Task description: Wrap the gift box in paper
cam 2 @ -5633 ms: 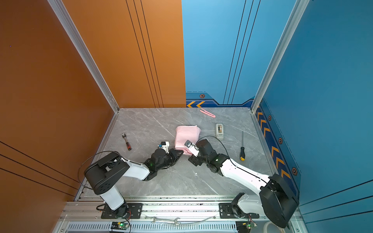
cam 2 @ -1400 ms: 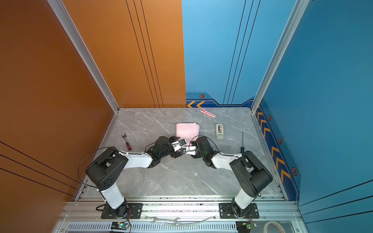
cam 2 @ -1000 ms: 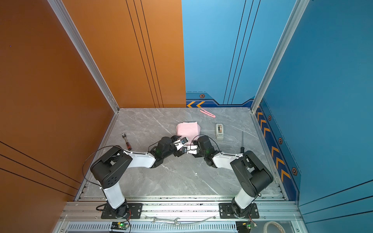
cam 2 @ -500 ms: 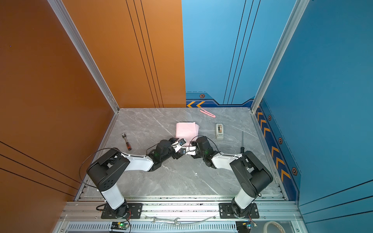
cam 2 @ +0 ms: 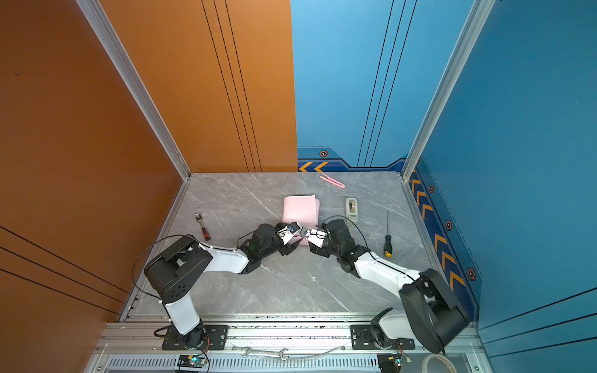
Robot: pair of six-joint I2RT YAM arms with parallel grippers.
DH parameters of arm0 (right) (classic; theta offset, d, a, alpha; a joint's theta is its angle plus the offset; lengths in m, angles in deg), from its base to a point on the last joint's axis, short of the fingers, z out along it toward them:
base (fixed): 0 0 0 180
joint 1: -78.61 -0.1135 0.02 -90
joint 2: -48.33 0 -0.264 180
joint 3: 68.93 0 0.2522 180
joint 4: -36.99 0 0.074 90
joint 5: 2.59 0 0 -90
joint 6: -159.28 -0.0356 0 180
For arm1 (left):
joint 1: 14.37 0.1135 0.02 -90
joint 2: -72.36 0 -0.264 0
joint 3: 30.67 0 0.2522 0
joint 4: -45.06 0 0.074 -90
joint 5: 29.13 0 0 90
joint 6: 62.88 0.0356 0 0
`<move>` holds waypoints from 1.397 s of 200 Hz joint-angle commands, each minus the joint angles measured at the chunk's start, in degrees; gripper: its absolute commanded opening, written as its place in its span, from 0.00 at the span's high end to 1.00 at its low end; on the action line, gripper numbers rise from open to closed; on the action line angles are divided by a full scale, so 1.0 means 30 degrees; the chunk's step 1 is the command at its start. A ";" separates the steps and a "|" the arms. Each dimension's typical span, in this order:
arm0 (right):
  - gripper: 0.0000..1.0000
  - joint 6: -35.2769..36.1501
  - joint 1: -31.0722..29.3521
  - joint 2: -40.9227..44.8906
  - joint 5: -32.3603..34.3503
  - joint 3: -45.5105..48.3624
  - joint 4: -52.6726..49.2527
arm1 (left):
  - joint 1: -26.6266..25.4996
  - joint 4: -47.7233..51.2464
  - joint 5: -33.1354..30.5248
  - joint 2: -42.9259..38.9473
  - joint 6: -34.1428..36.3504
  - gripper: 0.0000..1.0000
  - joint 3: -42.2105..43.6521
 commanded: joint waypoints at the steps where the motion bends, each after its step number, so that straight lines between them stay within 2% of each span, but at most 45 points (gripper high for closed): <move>1: 0.28 -0.4861 0.0592 0.1570 0.0255 0.0020 -0.1472 | -0.0065 0.1560 -0.0075 0.0661 -0.0157 0.30 0.0230; 36: 0.20 -1.5051 0.2505 0.2246 0.0020 -0.1140 -0.4423 | 0.0165 0.1552 -0.0834 0.0680 -0.0885 0.34 0.0203; 63: 0.16 -2.0554 0.3006 0.1024 -0.0865 -0.2155 -0.5984 | 0.0326 0.1550 -0.0562 0.0848 -0.1196 0.35 0.0051; 78: 0.14 -2.2671 0.3065 0.0019 -0.1473 -0.2941 -0.6460 | 0.0425 0.1537 -0.0323 0.0886 -0.1543 0.36 0.0020; 96: 0.12 -2.4155 0.3156 -0.1616 -0.2514 -0.4316 -0.6814 | 0.0462 0.1537 -0.0415 0.0938 -0.2129 0.37 0.0080; 133: 0.13 -2.4819 0.3060 -0.3943 -0.3563 -0.6749 -0.7748 | 0.0421 0.1537 -0.1410 0.1268 -0.3512 0.40 0.0031; 170: 0.19 -2.8061 0.3826 -0.2509 -0.4186 -0.4856 -0.6715 | 0.0029 0.1566 -0.2899 0.1780 -0.4929 0.42 -0.0307; 200: 0.26 -3.1295 0.2473 -0.0728 -0.3755 -0.2394 -0.5025 | -0.0257 0.1566 -0.3725 0.2198 -0.5980 0.42 -0.0582; 234: 0.45 -3.6120 0.0002 -0.0768 -0.1660 0.0275 -0.1096 | -0.0423 0.1570 -0.3582 0.2180 -0.6285 0.42 -0.0583; 279: 0.70 -3.7764 -0.1791 -0.3437 0.0740 0.0217 0.1900 | -0.0402 0.1566 -0.3320 0.1878 -0.6596 0.42 -0.0480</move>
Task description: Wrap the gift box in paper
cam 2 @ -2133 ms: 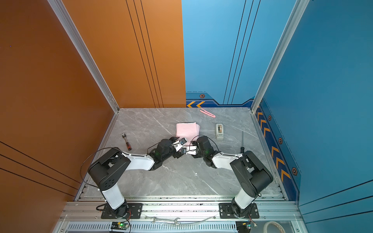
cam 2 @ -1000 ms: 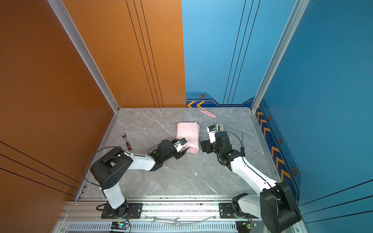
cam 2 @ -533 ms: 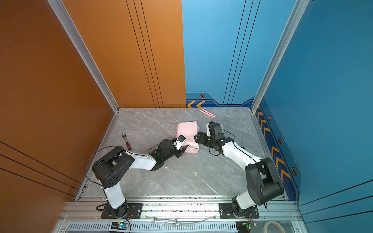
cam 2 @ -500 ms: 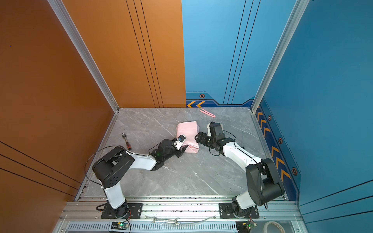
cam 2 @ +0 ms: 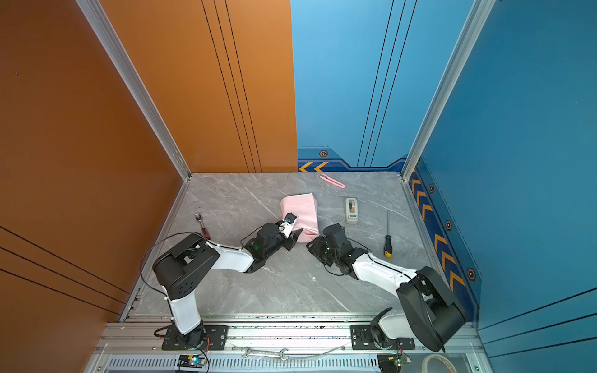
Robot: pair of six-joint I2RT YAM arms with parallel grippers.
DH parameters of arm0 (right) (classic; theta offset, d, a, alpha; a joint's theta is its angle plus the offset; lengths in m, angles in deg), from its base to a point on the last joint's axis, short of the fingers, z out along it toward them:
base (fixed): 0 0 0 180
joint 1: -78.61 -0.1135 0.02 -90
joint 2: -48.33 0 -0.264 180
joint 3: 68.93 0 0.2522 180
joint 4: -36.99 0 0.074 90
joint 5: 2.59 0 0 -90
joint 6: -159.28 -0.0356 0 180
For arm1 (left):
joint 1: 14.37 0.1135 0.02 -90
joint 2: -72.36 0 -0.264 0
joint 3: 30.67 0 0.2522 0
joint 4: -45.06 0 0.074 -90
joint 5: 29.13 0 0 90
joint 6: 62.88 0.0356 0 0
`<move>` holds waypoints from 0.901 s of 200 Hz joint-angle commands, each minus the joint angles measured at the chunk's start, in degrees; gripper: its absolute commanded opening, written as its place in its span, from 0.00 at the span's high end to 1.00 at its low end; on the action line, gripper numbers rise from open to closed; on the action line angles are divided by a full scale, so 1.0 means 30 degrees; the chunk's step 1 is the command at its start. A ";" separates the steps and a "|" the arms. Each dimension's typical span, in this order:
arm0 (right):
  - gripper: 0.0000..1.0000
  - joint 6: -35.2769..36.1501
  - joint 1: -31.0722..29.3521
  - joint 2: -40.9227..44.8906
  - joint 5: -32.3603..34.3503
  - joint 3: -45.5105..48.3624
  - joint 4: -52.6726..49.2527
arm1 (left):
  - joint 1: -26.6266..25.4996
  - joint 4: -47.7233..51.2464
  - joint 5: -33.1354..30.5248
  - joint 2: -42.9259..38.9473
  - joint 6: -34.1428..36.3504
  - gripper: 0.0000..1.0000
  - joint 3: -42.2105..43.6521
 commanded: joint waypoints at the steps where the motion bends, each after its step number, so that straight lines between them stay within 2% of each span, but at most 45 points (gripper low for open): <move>1: 0.70 -0.1953 -0.0466 -0.1270 0.2039 -0.0055 0.3006 | -0.0051 0.2870 -0.0251 0.0716 -0.1038 0.42 0.0463; 62: 0.77 -0.1734 -0.1086 -0.3752 0.4372 -0.1124 0.4231 | -0.0016 0.2845 0.0884 0.0242 -0.1177 0.40 0.0409; 110: 0.79 -0.0892 -0.0818 -0.5020 0.4566 -0.2004 0.4677 | 0.0467 0.2688 0.2572 -0.0631 -0.1183 0.33 0.0657; 150: 0.79 -0.0664 -0.0776 -0.5249 0.4728 -0.2028 0.4694 | 0.1186 0.0801 0.4132 -0.1676 -0.1234 0.24 0.1866; 180: 0.79 -0.0390 -0.0687 -0.5201 0.4773 -0.2093 0.4500 | 0.1870 -0.0426 0.5238 -0.2270 0.0135 0.21 0.2862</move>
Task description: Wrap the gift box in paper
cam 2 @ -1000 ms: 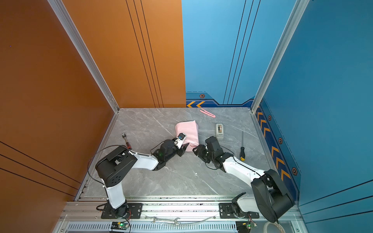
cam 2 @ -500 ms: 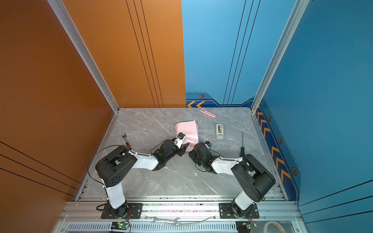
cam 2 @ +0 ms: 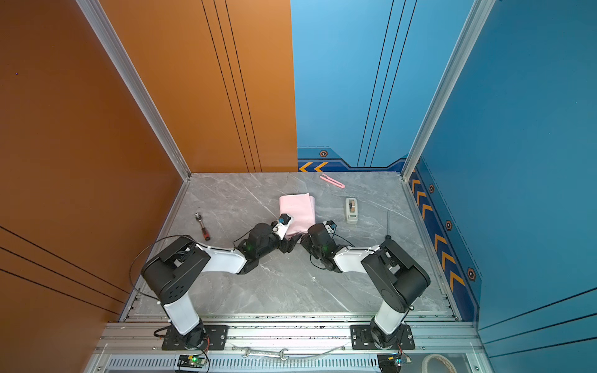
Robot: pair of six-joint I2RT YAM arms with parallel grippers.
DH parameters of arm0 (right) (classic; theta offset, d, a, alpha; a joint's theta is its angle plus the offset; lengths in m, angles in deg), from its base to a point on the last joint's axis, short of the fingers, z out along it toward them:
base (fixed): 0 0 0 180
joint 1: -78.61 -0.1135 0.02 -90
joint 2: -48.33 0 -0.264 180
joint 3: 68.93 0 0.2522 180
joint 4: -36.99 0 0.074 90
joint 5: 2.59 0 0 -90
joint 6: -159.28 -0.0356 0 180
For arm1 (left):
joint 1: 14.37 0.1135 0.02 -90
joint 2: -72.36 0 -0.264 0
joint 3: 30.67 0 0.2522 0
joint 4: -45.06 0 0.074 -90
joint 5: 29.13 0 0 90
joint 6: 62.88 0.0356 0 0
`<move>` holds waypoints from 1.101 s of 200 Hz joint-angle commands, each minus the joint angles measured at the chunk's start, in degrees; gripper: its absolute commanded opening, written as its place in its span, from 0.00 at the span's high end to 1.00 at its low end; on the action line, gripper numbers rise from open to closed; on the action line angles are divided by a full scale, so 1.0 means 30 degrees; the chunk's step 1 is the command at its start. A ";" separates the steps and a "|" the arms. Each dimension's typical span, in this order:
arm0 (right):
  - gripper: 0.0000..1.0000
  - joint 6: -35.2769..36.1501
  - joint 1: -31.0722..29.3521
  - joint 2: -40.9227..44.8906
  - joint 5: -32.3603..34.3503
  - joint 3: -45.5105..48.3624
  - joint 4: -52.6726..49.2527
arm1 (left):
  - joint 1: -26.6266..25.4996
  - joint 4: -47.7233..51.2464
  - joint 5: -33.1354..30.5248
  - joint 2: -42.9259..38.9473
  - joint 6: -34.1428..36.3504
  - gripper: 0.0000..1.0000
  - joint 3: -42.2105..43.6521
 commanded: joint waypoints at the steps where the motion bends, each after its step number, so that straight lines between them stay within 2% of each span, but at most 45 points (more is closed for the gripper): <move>1: 0.79 0.0626 0.0187 -0.0133 0.0788 -0.0359 0.0054 | 0.0599 -0.0222 0.1511 -0.0514 0.0853 0.21 0.0979; 43: 0.79 0.0837 0.0231 -0.0238 0.0645 -0.0625 -0.0150 | 0.1326 -0.1416 0.2874 -0.0637 0.3640 0.17 0.2272; 83: 0.79 0.0929 0.0232 -0.0389 0.0528 -0.0709 -0.0145 | 0.1829 -0.1498 0.3828 -0.0847 0.3072 0.15 0.2168; 99: 0.79 0.0903 0.0201 -0.0544 0.0387 -0.0771 -0.0024 | 0.1441 -0.1718 0.3210 -0.0996 0.3230 0.15 0.1981; 147: 0.79 0.0920 0.0145 -0.0869 0.0269 -0.1031 0.0258 | 0.1152 -0.1797 0.3474 -0.1703 0.4147 0.16 0.1161; 220: 0.79 0.1012 0.0169 -0.0912 0.0246 -0.1092 0.0259 | 0.1179 -0.2267 0.2149 -0.2722 0.3779 0.16 0.4202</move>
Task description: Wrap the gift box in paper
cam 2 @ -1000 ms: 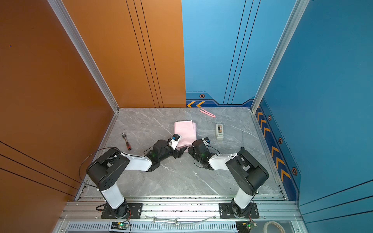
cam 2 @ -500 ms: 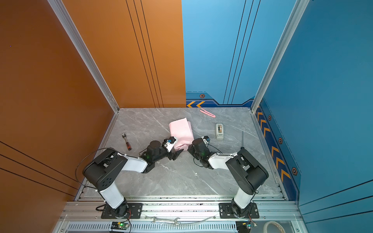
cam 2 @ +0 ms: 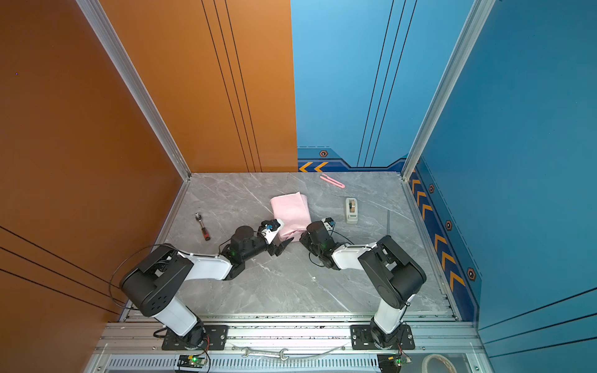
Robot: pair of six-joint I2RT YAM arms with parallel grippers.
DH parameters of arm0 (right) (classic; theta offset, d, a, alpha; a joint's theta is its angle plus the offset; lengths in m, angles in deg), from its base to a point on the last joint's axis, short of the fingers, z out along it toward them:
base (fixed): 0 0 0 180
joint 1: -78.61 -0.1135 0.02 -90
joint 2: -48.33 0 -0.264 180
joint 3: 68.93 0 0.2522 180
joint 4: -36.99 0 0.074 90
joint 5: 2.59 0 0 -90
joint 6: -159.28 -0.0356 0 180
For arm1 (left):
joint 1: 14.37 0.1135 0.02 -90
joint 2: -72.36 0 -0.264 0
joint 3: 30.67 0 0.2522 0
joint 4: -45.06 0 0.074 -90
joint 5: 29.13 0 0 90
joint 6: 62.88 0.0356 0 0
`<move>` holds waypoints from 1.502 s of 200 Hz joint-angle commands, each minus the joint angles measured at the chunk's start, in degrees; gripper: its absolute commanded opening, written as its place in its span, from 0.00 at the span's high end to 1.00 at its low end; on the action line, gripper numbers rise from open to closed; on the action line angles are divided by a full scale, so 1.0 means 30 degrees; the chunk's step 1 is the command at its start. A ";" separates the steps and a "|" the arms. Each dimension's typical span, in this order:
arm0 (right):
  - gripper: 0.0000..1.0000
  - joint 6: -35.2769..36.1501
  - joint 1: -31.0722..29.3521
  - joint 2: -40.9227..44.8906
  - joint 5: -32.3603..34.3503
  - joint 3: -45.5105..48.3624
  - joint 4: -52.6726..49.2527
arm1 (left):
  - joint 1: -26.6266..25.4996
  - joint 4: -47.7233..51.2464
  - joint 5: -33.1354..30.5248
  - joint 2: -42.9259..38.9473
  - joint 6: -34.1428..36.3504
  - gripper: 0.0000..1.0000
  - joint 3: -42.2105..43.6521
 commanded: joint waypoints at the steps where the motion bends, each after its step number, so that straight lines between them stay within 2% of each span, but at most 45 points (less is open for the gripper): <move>1: 0.79 0.0457 0.0032 -0.0206 -0.0001 -0.0385 0.0098 | -0.0066 -0.0365 -0.0666 -0.0181 -0.0028 0.16 0.1206; 40: 0.79 0.0528 0.0019 -0.0238 -0.0032 -0.0359 0.0065 | 0.0138 -0.1859 -0.1509 0.0892 0.1426 0.15 0.1819; 48: 0.79 0.0558 0.0021 -0.0204 -0.0016 -0.0371 0.0039 | 0.0208 -0.2136 -0.1890 0.1094 0.1091 0.15 0.1706; 53: 0.79 0.0558 0.0019 -0.0190 -0.0023 -0.0342 0.0011 | 0.0339 -0.2054 -0.1735 0.1127 0.0936 0.10 0.1653; 71: 0.79 0.0583 0.0020 -0.0182 0.0004 -0.0300 -0.0046 | 0.0204 -0.2191 -0.1255 0.1087 0.1233 0.07 0.1820; 92: 0.79 0.0591 0.0019 -0.0204 -0.0008 -0.0297 -0.0047 | -0.0279 -0.2354 -0.1941 0.1147 0.1498 0.06 0.1766; 116: 0.79 0.0566 0.0018 -0.0237 -0.0027 -0.0297 -0.0049 | -0.0764 -0.2342 -0.3332 0.1846 0.0770 0.06 0.1030; 133: 0.79 0.0532 -0.0008 -0.0215 0.0001 -0.0268 -0.0005 | -0.0845 -0.2698 -0.4677 0.2509 -0.0705 0.08 0.0490; 175: 0.79 0.0617 0.0139 -0.0083 0.0012 -0.0378 -0.0049 | -0.1144 -0.2737 -0.4535 0.3227 -0.2731 0.10 -0.0047; 226: 0.79 0.0712 0.0413 -0.0112 0.0022 -0.0459 0.0131 | -0.2158 -0.3101 -0.3849 0.3734 -0.3307 0.10 -0.0288; 258: 0.79 0.0872 0.0821 0.0316 0.0154 0.0000 0.0119 | -0.2783 -0.3399 -0.4155 0.4087 -0.3621 0.10 -0.0539; 300: 0.79 0.1171 0.1529 0.0290 -0.0183 0.0230 0.0269 | -0.3291 -0.3238 -0.5377 0.2696 -0.2093 0.10 -0.0190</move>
